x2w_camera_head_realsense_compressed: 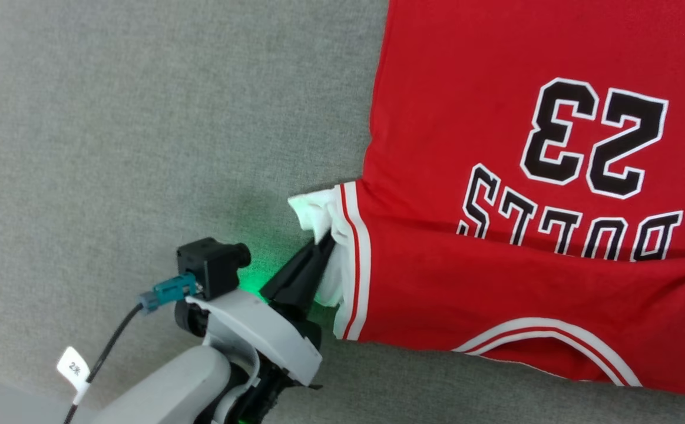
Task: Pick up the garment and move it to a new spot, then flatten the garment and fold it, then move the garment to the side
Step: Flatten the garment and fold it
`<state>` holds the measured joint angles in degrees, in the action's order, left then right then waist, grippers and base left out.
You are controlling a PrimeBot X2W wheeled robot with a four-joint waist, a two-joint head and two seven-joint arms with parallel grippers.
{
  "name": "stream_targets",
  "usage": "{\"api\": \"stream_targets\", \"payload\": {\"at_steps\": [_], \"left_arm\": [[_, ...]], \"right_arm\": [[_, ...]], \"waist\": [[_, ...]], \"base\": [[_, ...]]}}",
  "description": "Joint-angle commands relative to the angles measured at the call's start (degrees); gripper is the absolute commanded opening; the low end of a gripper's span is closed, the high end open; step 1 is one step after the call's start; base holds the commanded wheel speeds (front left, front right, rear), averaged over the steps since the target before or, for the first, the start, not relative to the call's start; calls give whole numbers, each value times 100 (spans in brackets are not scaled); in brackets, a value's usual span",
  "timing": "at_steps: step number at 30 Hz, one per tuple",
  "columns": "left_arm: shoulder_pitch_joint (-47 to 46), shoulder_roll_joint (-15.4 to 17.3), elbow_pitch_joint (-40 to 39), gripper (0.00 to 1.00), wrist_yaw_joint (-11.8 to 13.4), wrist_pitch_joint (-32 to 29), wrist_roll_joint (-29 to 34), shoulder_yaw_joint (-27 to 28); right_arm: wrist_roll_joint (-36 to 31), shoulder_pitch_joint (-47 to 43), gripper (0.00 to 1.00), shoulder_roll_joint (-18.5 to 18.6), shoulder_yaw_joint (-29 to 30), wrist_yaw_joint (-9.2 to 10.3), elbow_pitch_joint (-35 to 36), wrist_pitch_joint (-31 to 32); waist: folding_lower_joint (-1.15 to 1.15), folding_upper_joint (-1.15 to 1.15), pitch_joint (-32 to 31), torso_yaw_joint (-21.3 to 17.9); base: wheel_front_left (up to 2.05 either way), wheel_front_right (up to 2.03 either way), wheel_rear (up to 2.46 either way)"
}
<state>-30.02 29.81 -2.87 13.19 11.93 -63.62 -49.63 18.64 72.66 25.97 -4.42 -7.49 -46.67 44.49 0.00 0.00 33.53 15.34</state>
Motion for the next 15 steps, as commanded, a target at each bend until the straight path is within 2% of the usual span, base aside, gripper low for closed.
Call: {"api": "stream_targets", "payload": {"at_steps": [1, 7, 15], "left_arm": [[84, 42, 99, 0, 89, 14, 22, 52], [141, 91, 49, 0, 140, 108, 19, 176], [236, 281, 6, 0, 229, 73, -39, 273]], "right_arm": [[142, -283, 0, -26, -96, 1, -51, -4], [883, -930, 0, 390, -537, 4, 566, -92], [1981, -2490, 0, 1099, -783, 4, 2133, 249]], "waist": [[0, 0, -152, -80], [0, 0, -562, -277], [0, 0, -1020, -628]], "base": [[0, 0, 0], [0, 0, 0], [0, 0, 0]]}}
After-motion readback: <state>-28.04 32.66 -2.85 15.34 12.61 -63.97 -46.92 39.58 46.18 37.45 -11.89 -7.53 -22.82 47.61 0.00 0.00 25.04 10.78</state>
